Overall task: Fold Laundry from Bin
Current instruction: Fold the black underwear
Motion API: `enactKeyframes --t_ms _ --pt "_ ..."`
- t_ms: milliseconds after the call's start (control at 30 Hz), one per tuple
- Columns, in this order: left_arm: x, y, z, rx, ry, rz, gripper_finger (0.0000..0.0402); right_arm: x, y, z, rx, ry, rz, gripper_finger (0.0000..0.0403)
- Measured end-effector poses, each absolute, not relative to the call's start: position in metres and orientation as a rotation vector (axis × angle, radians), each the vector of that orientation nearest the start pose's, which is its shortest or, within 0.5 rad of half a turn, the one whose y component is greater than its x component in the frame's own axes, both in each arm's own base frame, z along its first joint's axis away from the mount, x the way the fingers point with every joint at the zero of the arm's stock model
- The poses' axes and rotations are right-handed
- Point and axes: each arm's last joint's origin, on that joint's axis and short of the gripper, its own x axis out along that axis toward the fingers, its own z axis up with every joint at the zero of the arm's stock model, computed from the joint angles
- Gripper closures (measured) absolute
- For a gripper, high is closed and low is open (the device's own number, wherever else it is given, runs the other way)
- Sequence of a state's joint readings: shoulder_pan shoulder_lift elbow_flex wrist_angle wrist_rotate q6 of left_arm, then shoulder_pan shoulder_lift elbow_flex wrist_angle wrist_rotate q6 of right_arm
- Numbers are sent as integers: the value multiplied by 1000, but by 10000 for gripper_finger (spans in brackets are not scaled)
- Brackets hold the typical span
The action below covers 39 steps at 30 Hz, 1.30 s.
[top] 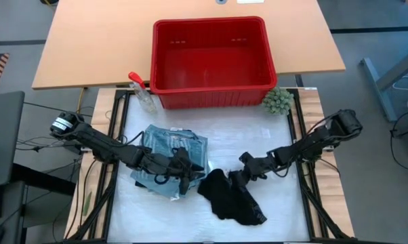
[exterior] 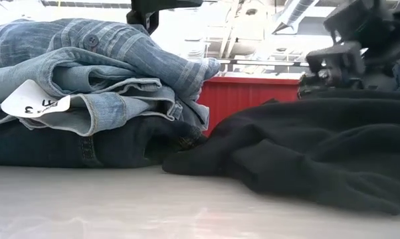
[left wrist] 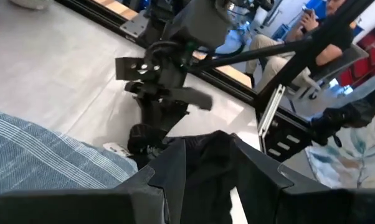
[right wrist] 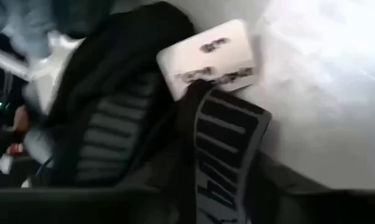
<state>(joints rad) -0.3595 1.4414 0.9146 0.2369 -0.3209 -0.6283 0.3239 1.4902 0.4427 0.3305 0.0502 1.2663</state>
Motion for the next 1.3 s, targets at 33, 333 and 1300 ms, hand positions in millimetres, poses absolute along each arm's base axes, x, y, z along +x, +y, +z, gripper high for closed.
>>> enactKeyframes --t_ms 33,333,1300 --pt "302 -104 266 -526 281 48 288 236 80 125 1060 755 -196 276" --pt "306 -106 285 -630 168 -223 288 257 96 218 666 589 153 376" --pt "352 -93 346 -178 31 -257 264 292 130 396 -116 1023 630 382"
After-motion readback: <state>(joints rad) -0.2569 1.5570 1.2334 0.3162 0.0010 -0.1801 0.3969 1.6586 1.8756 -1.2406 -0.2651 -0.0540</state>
